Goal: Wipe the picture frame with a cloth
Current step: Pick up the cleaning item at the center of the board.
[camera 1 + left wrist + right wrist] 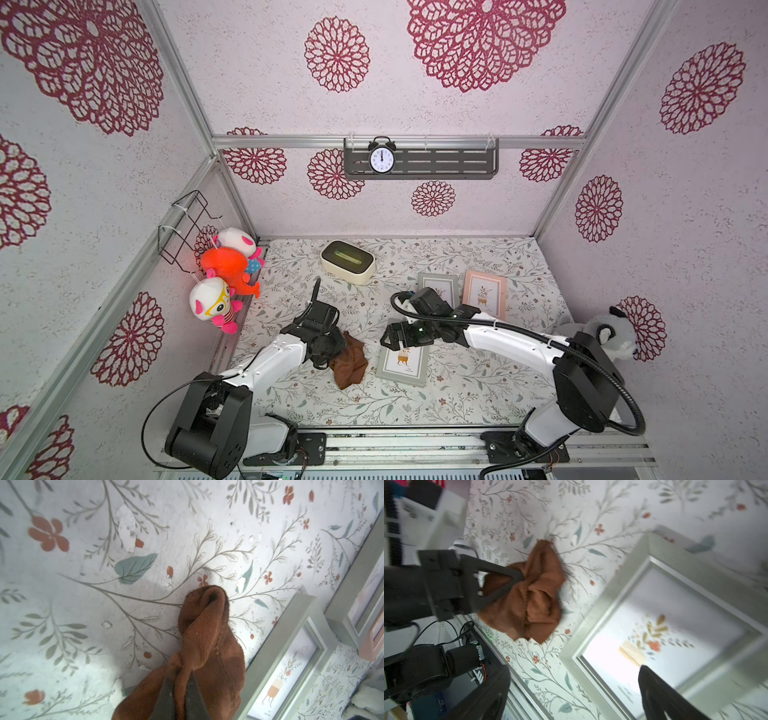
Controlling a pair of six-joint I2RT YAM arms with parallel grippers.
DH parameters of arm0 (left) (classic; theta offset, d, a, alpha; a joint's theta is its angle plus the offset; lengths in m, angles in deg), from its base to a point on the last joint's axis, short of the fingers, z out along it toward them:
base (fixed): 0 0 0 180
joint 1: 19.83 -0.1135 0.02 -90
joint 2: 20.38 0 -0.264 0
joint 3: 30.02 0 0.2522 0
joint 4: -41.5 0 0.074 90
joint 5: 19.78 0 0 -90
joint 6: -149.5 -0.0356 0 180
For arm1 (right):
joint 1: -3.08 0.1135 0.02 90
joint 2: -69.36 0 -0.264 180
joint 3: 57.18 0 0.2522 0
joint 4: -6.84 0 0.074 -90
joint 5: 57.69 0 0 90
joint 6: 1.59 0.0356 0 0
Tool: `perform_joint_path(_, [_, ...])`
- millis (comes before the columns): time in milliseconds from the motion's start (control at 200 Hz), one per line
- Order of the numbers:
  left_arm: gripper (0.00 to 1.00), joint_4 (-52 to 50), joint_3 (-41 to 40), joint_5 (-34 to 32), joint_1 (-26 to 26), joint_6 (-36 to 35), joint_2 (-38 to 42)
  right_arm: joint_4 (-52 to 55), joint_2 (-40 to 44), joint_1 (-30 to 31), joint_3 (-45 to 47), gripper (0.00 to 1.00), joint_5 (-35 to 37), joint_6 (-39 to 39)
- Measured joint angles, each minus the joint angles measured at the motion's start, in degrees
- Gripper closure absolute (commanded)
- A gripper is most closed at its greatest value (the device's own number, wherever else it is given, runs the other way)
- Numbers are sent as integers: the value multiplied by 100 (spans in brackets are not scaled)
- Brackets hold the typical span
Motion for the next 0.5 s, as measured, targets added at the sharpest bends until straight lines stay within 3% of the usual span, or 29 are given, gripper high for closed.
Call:
perform_joint_path(190, [100,-131,264,-50,46,-216,-181,76,413,-525,872,16,313,208])
perform_joint_path(385, [100,-214,264,-234,396,-302,-632,144,398,-772,1176,32,632,385])
perform_joint_path(500, [91,-219,262,-365,553,-345,-761,55,271,-820,1176,44,728,396])
